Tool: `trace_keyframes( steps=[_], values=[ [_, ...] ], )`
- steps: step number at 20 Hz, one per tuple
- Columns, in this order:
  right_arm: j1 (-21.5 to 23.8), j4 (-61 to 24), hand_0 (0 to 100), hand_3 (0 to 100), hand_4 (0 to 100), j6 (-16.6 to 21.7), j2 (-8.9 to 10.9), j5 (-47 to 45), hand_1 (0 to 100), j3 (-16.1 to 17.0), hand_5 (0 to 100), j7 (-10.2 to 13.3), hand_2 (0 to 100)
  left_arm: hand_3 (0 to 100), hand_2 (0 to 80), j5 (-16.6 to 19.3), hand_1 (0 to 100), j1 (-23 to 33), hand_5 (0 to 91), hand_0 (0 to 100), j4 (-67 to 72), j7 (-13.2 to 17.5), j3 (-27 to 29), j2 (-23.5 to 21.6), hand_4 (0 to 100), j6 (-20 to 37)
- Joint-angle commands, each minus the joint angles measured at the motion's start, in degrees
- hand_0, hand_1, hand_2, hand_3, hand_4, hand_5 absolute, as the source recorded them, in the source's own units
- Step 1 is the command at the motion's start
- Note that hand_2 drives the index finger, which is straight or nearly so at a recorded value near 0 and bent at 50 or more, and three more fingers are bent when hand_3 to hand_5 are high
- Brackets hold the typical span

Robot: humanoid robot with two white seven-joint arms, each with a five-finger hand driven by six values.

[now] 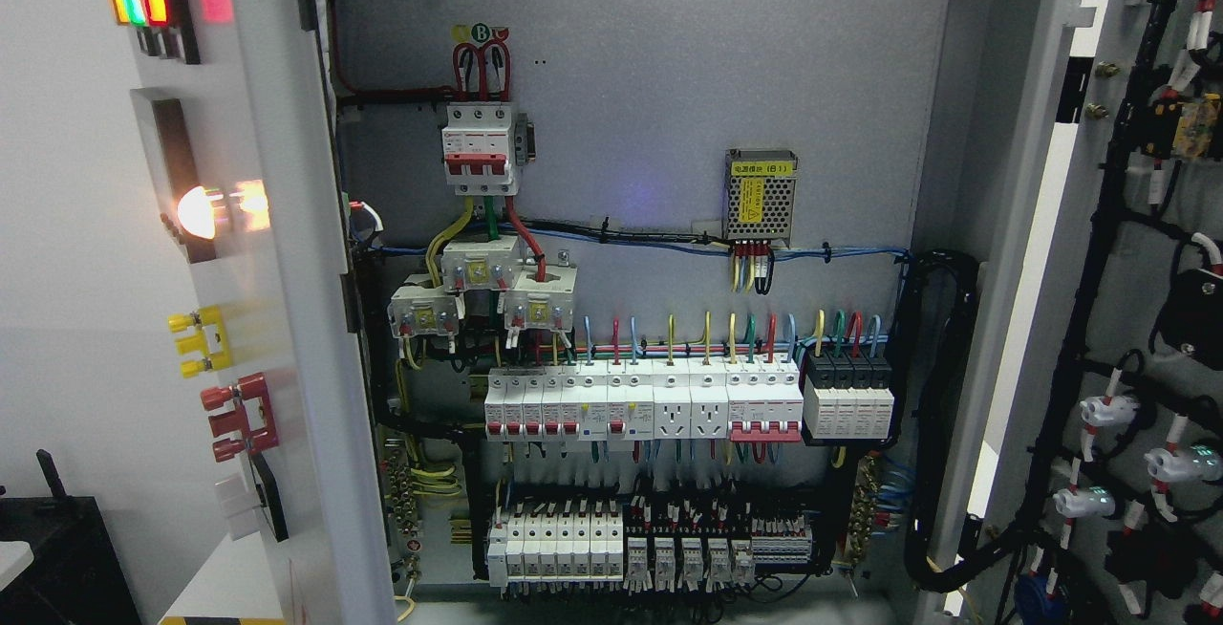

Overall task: Open door with both hands
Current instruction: 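Push the lamp-panel door farther open with the right hand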

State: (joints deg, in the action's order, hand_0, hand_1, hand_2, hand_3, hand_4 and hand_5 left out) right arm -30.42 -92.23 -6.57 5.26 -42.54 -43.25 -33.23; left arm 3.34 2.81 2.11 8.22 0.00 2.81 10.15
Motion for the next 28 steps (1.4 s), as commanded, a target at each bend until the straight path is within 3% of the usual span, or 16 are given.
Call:
trace_keyframes(
  steps=[1,14,16,18,28],
  values=[
    [-0.17,-0.14,11,0,0,-0.02,-1.92,0.00,0,-1.66,0,0.01,0,0,0.0,0.00,0,0.00,0.0,0,0.00,0.04,1.14,0.00,3,0.05],
    [-1.31,0.03,11,0,0,-0.02,-4.38,0.52,0,-3.86,0,0.01,0,0,0.0,0.00,0,0.00,0.0,0,0.00,0.04,1.14,0.00,3,0.05],
    [-1.75,0.21,11,0,0,-0.02,-5.34,0.70,0,-4.56,0,0.01,0,0,0.0,-0.08,0,0.00,0.0,0,0.18,1.96,1.23,0.09,3,-0.04],
    [-1.84,0.30,11,0,0,-0.19,-5.61,0.79,0,-4.74,0,0.01,0,0,0.0,0.00,0,0.00,0.0,0,0.18,6.53,1.32,0.00,3,-0.04],
    [-2.72,0.65,11,0,0,-1.60,-6.49,0.96,0,-5.71,0,0.10,0,0,0.0,0.00,0,-0.53,0.0,0,0.00,7.52,1.32,0.00,3,0.05]
  ],
)
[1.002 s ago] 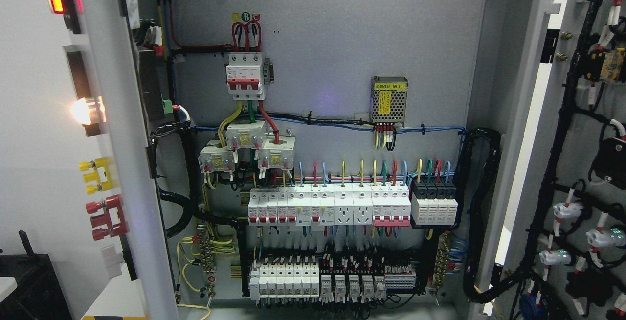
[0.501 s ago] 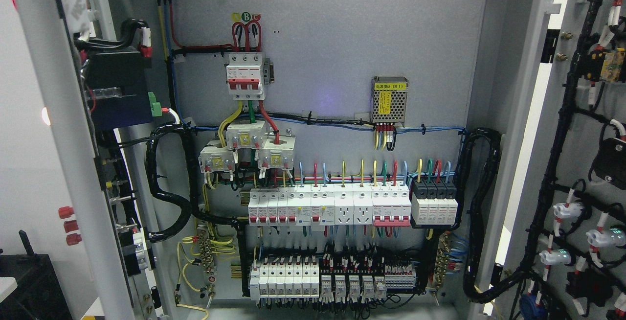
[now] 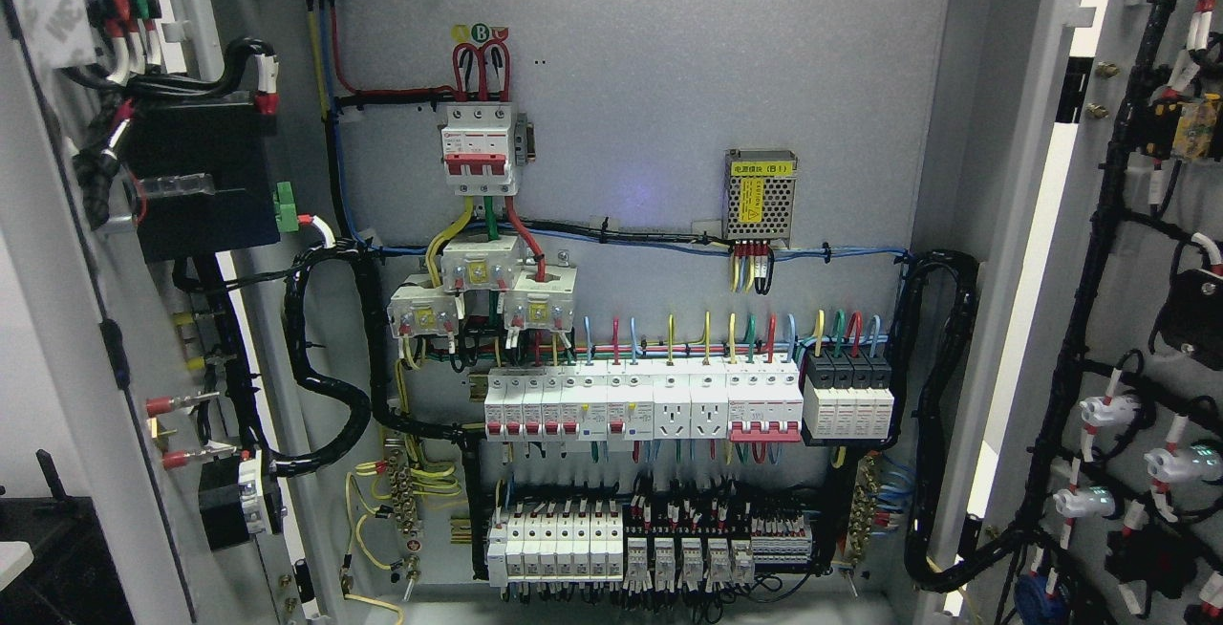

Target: Open door with both hands

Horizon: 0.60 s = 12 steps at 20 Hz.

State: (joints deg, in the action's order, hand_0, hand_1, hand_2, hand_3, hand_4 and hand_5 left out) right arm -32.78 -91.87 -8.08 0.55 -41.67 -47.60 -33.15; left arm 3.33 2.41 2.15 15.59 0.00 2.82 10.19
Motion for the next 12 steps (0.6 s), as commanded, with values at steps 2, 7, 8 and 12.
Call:
trace_keyframes(
  steps=[2,7,8,12],
  values=[
    [-0.53,0.29,11,0,0,-0.18,-2.13,0.10,0,-1.79,0,0.01,0,0,0.0,0.01,0,-0.13,0.0,0,-0.04,0.15,1.32,0.00,3,0.00],
    [-1.32,0.73,11,0,0,-0.18,-3.80,0.45,0,-2.76,0,0.01,0,0,0.0,0.01,0,-0.13,0.0,0,-0.04,0.15,1.23,0.00,3,0.00],
    [-1.50,0.90,11,0,0,-0.18,-4.15,1.15,0,-2.76,0,0.01,0,0,0.0,0.01,0,-0.22,0.0,0,-0.04,0.15,1.23,0.00,3,0.00],
    [-1.50,1.43,11,0,0,-0.18,-4.51,1.77,0,-2.94,0,0.01,0,0,0.0,0.01,0,-0.13,0.0,0,0.05,0.15,1.32,0.00,3,-0.08]
  ],
)
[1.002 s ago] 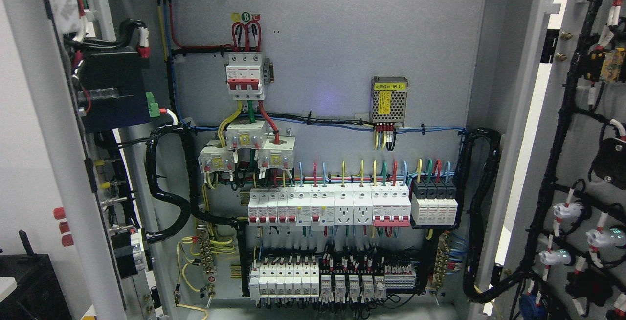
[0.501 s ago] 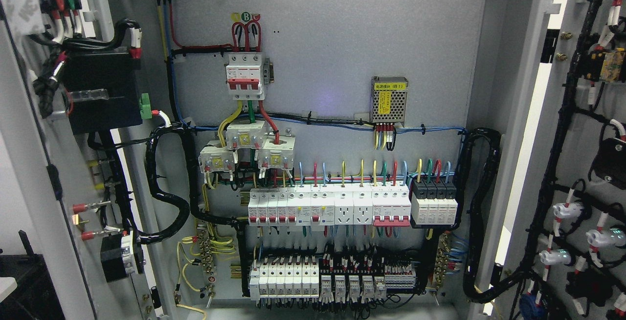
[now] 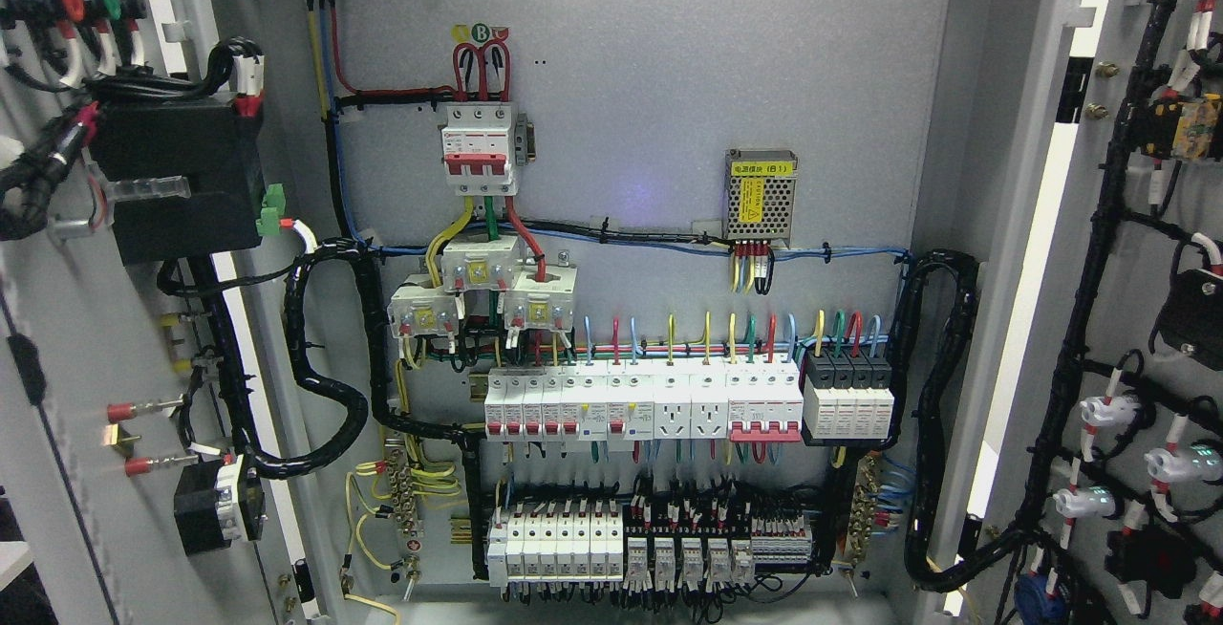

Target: Open door with both hands

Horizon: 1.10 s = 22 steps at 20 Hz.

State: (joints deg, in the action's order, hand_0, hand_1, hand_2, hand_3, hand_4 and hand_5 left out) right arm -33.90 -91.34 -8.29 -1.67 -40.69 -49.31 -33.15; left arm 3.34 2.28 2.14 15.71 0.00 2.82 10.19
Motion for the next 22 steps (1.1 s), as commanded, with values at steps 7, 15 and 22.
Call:
trace_keyframes(
  steps=[7,15,22],
  values=[
    [-0.47,2.92,11,0,0,0.47,-1.67,1.66,0,-0.26,0,0.10,0,0,0.0,0.00,0,-0.17,0.0,0,-0.12,0.02,1.32,0.00,3,0.01],
    [0.58,5.82,11,0,0,1.00,2.28,1.84,0,3.86,0,1.94,0,0,0.0,0.00,0,0.00,0.0,0,0.23,0.02,1.41,0.00,3,-0.08],
    [3.13,6.09,11,0,0,3.97,5.45,1.75,0,7.03,0,9.23,0,0,0.0,0.09,0,-0.08,0.0,0,0.58,0.02,1.23,0.00,3,-0.08]
  ],
)
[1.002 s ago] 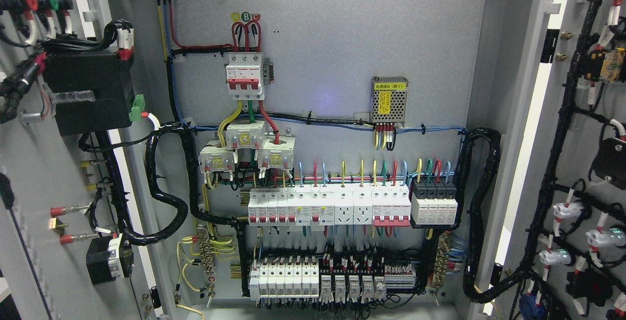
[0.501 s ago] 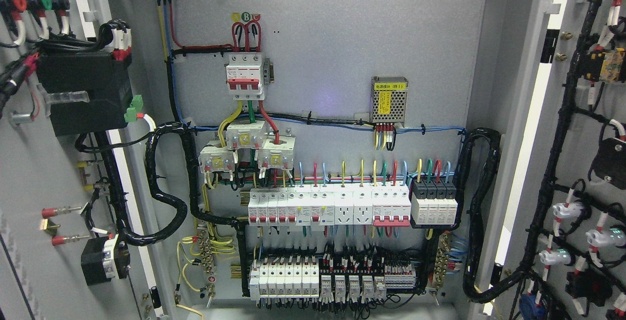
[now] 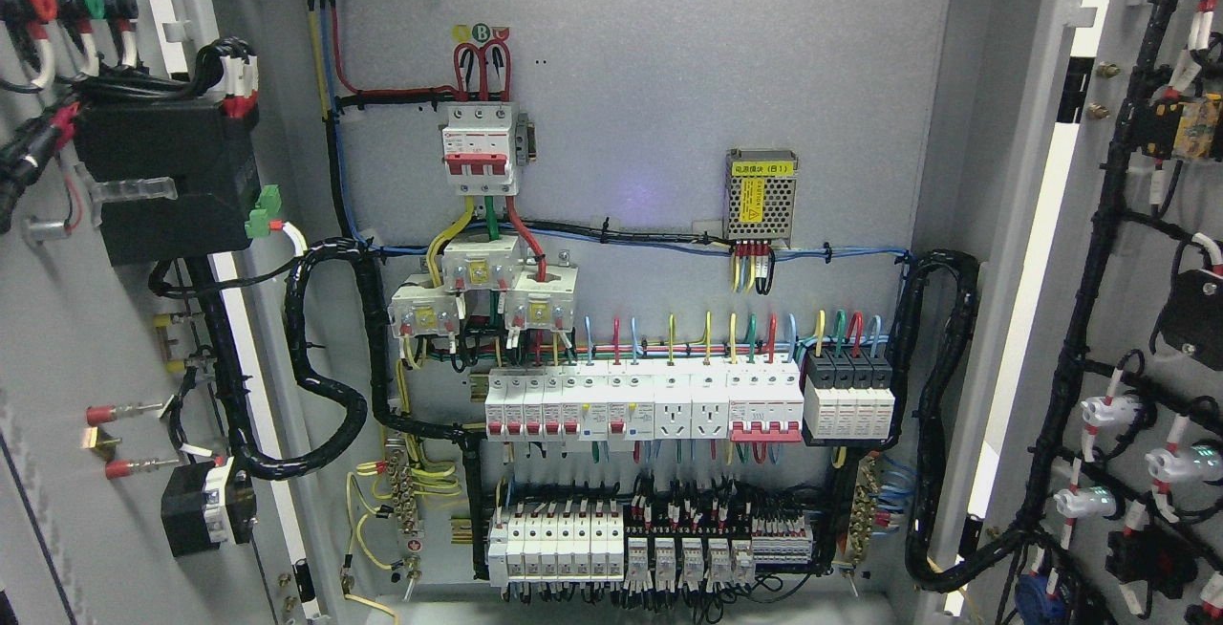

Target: Open door with both hands

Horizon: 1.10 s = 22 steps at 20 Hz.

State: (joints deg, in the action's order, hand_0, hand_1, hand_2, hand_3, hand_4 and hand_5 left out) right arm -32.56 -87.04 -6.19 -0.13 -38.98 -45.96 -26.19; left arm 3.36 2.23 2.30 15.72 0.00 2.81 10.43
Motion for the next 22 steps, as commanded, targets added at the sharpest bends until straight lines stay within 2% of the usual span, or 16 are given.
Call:
trace_keyframes(
  steps=[1,4,7,10,12,14,18,22],
  values=[
    [2.32,1.79,11,0,0,3.10,4.43,0.04,0,3.68,0,4.37,0,0,0.0,0.24,0,-0.04,0.0,0,0.25,0.01,0.88,-0.09,3,-0.32],
    [3.72,1.70,11,0,0,3.46,6.19,0.04,0,4.99,0,8.25,0,0,0.0,0.51,0,0.66,0.0,0,-4.82,0.10,-0.96,0.35,3,0.03],
    [6.62,1.00,11,0,0,3.73,8.13,0.21,0,5.96,0,9.57,0,0,0.0,0.51,0,6.54,0.0,0,-19.65,0.28,-2.45,0.00,3,-0.32],
    [9.69,0.91,11,0,0,5.13,10.32,1.79,0,5.97,0,9.67,0,0,0.0,0.51,0,13.65,0.0,0,-36.18,2.29,-6.58,-1.22,3,-0.85],
    [11.45,0.82,11,0,0,5.31,11.55,3.02,0,6.58,0,9.76,0,0,0.0,0.68,0,17.96,0.0,0,-46.28,2.39,-9.13,-2.63,3,-0.85],
    [13.47,0.21,11,0,0,7.06,12.87,3.64,0,7.11,0,9.67,0,0,0.0,0.60,0,21.74,0.0,0,-55.96,2.39,-11.33,-5.08,3,-0.85],
    [19.09,-3.30,11,0,0,9.00,15.68,5.13,0,9.48,0,9.76,0,0,0.0,0.07,0,27.37,0.0,0,-71.00,2.48,-12.92,-8.52,3,-0.50],
    [25.16,-5.07,11,0,0,12.59,19.02,7.06,0,10.18,0,9.76,0,0,0.0,-0.28,0,33.44,0.0,0,-84.54,2.12,-14.41,-10.63,3,-0.14]
  ],
)
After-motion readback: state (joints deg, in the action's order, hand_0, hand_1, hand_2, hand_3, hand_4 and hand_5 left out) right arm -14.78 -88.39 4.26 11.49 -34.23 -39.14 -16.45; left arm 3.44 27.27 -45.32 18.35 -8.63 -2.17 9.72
